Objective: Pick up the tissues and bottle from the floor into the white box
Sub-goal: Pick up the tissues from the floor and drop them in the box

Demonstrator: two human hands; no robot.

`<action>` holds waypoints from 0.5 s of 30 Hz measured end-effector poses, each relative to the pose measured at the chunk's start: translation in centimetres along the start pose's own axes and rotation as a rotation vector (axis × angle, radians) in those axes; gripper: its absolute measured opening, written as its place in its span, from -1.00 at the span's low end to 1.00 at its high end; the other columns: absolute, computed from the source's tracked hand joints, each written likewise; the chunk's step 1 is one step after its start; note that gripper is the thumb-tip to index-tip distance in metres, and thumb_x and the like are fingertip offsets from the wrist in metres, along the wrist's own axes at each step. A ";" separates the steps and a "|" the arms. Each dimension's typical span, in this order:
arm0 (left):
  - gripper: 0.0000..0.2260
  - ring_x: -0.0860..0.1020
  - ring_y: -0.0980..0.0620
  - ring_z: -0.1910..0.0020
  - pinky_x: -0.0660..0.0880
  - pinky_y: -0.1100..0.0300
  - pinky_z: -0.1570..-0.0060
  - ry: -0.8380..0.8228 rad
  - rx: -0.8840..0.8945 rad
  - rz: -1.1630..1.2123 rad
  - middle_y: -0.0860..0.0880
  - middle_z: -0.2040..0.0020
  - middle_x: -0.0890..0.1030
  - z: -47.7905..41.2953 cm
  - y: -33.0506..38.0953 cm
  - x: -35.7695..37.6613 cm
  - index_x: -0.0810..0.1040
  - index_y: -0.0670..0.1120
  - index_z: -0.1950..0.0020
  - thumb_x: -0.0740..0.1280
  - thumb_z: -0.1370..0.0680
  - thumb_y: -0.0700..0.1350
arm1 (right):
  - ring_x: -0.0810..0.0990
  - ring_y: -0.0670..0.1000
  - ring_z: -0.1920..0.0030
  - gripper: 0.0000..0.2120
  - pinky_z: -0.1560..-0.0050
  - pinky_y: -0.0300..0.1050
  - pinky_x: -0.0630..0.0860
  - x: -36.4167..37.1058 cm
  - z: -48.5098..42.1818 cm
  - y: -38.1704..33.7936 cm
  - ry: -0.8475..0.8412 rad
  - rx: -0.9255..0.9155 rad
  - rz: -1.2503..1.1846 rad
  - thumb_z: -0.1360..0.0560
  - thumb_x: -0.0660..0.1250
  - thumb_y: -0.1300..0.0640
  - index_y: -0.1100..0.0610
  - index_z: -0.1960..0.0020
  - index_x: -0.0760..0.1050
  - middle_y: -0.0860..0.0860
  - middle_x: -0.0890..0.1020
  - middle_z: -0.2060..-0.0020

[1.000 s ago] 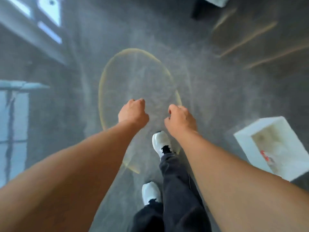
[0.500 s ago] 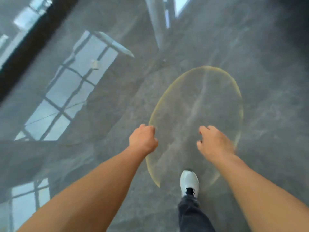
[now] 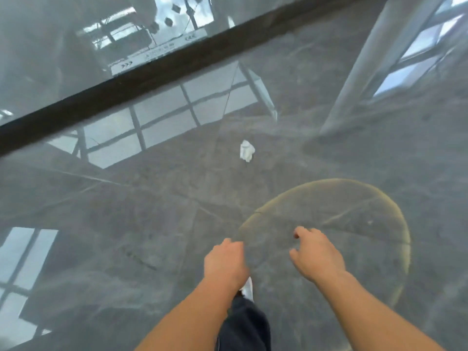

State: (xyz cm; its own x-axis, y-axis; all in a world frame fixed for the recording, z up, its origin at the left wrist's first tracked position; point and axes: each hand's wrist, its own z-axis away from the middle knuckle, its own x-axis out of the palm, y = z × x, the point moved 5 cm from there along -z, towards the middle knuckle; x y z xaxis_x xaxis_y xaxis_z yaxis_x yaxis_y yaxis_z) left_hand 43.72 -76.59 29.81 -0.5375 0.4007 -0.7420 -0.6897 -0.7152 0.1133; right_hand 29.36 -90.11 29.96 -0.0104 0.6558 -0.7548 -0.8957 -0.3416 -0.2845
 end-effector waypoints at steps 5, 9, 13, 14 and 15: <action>-0.79 0.57 -0.19 -0.13 0.53 -0.01 -0.06 0.035 -0.021 0.025 -0.15 -0.09 0.58 -12.6 -1.9 -9.4 0.56 -0.06 -0.02 0.23 -0.43 -0.11 | 0.53 0.19 -0.16 -0.72 -0.08 0.01 0.49 -4.9 -12.5 -8.0 0.003 -0.013 -0.071 -0.46 0.27 0.05 0.05 -0.16 0.43 0.14 0.51 -0.12; -0.79 0.56 -0.16 -0.13 0.52 0.02 -0.05 0.000 -0.015 0.023 -0.12 -0.11 0.57 -22.1 -0.6 -14.6 0.55 -0.02 -0.02 0.27 -0.41 -0.09 | 0.54 0.19 -0.12 -0.72 -0.01 -0.02 0.48 -8.1 -20.5 -10.5 -0.012 0.008 -0.067 -0.46 0.24 0.08 0.05 -0.16 0.42 0.12 0.51 -0.10; -0.78 0.54 -0.15 -0.10 0.52 0.03 -0.01 -0.054 -0.031 0.068 -0.09 -0.09 0.52 -31.8 1.5 -15.6 0.51 0.02 -0.04 0.30 -0.40 -0.10 | 0.55 0.21 -0.06 -0.75 0.11 -0.03 0.40 -10.3 -29.8 -9.0 0.028 0.127 -0.078 -0.45 0.17 0.16 0.07 -0.12 0.40 0.11 0.51 -0.08; -0.77 0.54 -0.15 -0.08 0.51 0.05 0.02 -0.048 -0.045 0.093 -0.08 -0.07 0.52 -34.2 2.0 -15.4 0.50 0.03 -0.05 0.30 -0.40 -0.09 | 0.54 0.21 -0.04 -0.77 0.14 -0.04 0.37 -10.7 -32.4 -8.4 0.026 0.149 -0.065 -0.45 0.17 0.17 0.08 -0.10 0.40 0.12 0.51 -0.07; -0.75 0.54 -0.15 -0.06 0.51 0.06 0.05 -0.042 -0.069 0.126 -0.07 -0.06 0.51 -36.5 2.5 -15.1 0.49 0.04 -0.06 0.31 -0.40 -0.09 | 0.55 0.21 -0.02 -0.77 0.15 -0.04 0.36 -11.0 -35.0 -7.9 0.018 0.171 -0.056 -0.45 0.17 0.18 0.09 -0.10 0.39 0.12 0.51 -0.06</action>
State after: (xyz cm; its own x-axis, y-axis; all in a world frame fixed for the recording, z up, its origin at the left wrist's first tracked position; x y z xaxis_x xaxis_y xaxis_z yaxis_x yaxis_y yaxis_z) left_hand 67.87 -105.33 17.14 -0.6386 0.3280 -0.6962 -0.5811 -0.7986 0.1568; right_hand 52.06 -118.18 19.84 0.0488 0.6578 -0.7516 -0.9571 -0.1843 -0.2234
